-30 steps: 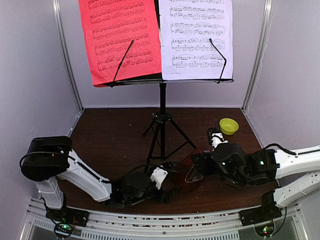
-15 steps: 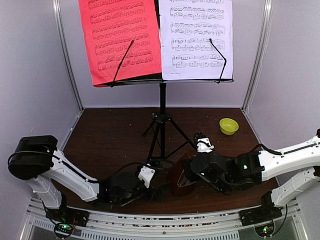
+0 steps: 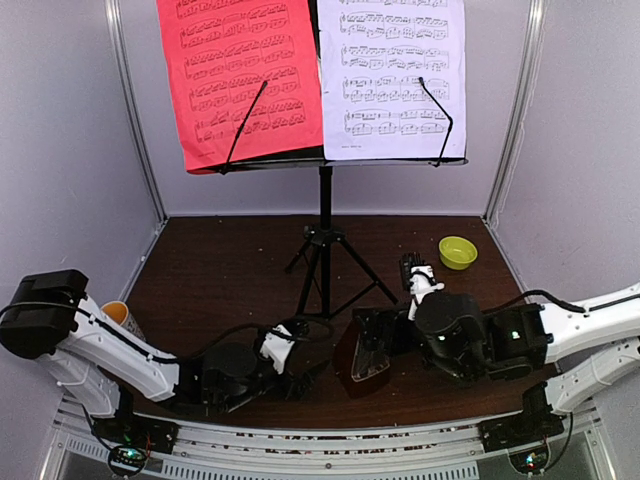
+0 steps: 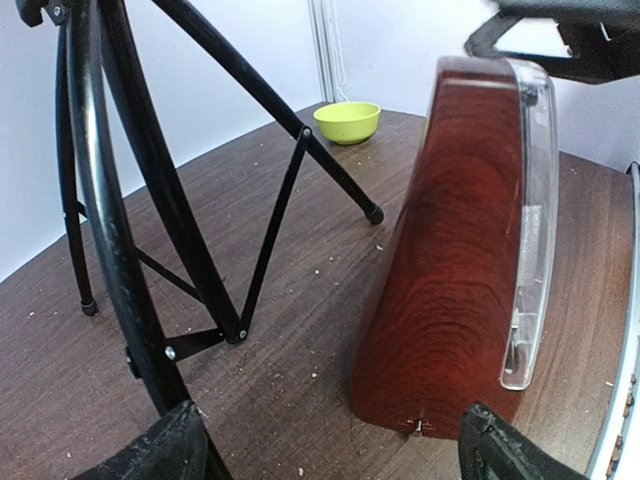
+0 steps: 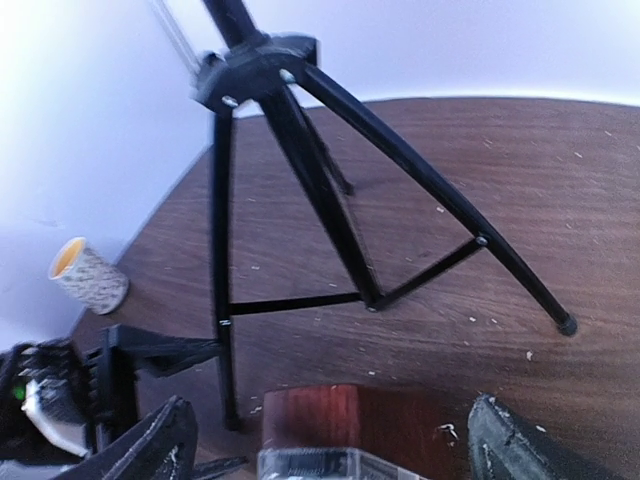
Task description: Set up the instrument practice props
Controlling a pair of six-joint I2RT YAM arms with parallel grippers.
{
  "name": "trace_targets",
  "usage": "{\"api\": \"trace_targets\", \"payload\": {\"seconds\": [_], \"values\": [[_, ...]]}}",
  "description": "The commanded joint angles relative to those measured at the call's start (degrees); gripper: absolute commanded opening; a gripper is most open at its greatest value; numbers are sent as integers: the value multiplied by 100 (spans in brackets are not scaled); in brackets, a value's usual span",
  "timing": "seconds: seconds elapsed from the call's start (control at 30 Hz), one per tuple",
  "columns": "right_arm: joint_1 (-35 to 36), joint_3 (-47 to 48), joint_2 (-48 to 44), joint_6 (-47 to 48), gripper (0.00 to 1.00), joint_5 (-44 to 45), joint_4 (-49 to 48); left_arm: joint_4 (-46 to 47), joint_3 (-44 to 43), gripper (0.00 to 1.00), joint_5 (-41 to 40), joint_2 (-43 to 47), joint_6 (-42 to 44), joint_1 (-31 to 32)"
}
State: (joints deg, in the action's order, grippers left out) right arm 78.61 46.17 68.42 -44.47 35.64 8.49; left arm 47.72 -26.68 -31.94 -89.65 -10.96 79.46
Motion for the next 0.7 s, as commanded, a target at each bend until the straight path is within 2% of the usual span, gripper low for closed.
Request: {"api": "trace_targets", "payload": {"seconds": [0.0, 0.17, 0.27, 0.33, 0.5, 0.67], "values": [[-250, -725, -1032, 655, 93, -643, -731, -134, 57, 90, 126, 321, 12, 8], [-864, -1829, -2039, 612, 86, -1346, -813, -486, -12, 89, 251, 543, -2, 8], [-1448, -2334, -2230, 517, 79, -1830, -837, -638, -100, 89, 383, 620, -3, 8], [-1857, -2737, -2240, 527, 74, -2336, -1177, -724, -166, 89, 450, 647, -3, 8], [-2531, -3137, -1712, 697, 49, -3039, -1922, -856, -286, 89, 458, 674, 35, 8], [-2552, -3013, -443, 826, 39, -3529, -2729, -864, -383, 89, 484, 621, 30, 1]]}}
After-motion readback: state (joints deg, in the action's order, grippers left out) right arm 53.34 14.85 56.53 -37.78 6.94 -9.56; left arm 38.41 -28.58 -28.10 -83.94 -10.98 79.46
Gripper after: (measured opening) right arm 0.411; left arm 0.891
